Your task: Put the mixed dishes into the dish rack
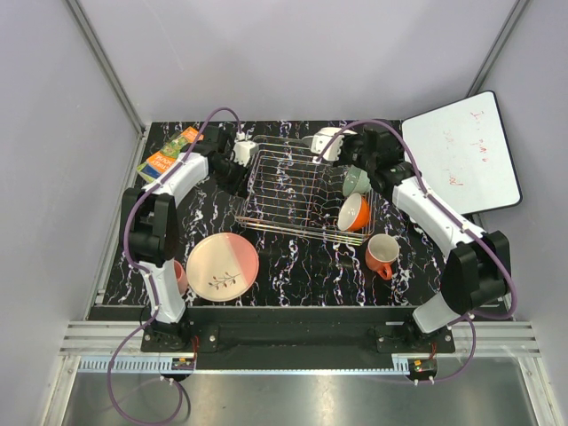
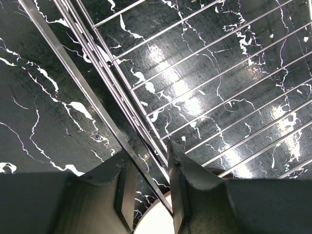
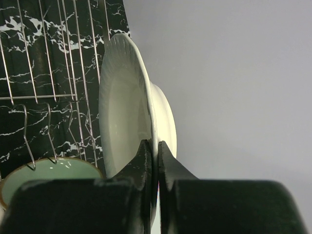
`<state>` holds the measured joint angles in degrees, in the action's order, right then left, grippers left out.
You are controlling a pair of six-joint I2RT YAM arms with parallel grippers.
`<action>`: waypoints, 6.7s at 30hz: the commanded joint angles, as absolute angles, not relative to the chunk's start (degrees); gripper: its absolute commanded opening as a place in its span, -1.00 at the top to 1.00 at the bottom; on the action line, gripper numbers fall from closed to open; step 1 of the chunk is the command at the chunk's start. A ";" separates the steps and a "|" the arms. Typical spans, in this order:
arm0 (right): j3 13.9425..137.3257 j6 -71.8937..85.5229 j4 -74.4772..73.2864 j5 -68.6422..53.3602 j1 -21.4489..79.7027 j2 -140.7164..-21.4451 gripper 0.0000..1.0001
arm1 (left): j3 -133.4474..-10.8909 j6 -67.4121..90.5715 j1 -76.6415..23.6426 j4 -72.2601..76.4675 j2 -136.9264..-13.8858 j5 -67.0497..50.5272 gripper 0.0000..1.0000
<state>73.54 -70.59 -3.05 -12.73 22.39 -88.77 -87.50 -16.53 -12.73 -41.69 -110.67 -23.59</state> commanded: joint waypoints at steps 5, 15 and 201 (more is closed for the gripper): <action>76.73 -75.59 5.45 -13.00 21.62 -85.78 1.00 | -86.92 -21.71 -13.54 -41.49 -109.69 -23.03 -0.03; 76.47 -74.71 3.60 -14.59 21.62 -87.19 1.00 | -87.36 -21.18 -13.54 -41.48 -109.51 -22.06 -0.36; 48.07 2.63 38.76 -17.48 55.72 -104.32 -0.98 | -64.34 -51.15 -13.09 -54.93 -75.94 -25.14 1.00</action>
<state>47.57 0.51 34.15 -13.19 56.66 -102.80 -62.28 -51.22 -11.57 -55.77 -78.22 -24.29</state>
